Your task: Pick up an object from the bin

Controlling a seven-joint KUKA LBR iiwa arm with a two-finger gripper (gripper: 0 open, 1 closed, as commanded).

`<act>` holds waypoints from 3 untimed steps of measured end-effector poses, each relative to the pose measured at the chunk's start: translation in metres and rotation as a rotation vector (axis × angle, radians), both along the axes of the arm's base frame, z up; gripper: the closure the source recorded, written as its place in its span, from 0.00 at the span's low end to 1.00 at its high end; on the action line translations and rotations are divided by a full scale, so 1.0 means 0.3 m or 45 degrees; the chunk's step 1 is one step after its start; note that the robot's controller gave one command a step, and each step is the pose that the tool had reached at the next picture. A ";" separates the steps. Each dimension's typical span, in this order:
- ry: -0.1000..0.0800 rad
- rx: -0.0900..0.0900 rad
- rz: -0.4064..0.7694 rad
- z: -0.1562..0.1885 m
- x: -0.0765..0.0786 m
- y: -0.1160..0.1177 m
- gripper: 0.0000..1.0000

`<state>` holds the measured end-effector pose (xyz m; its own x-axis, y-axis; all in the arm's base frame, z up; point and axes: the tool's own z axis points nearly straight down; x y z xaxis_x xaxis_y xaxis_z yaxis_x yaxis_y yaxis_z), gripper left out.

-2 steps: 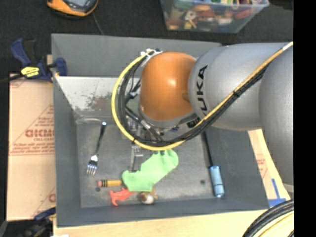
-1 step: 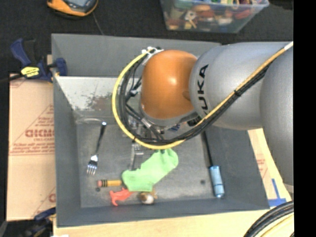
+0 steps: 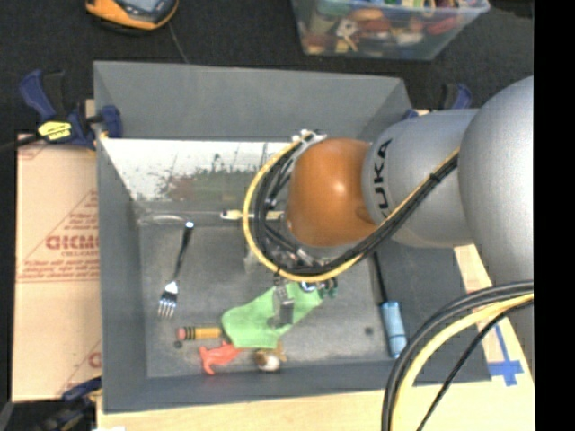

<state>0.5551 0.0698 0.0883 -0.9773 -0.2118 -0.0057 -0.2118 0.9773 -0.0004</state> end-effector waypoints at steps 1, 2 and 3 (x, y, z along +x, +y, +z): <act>-0.006 0.002 0.272 -0.058 0.002 -0.075 0.00; 0.000 0.001 0.099 -0.037 -0.002 -0.029 0.00; -0.010 0.003 0.265 -0.054 0.006 -0.076 0.00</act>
Offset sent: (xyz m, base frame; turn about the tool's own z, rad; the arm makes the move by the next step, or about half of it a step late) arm -0.0017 -0.0088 -0.0117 -0.0759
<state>0.5569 0.0469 0.0722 -0.9123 -0.4093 -0.0139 -0.4093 0.9124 -0.0008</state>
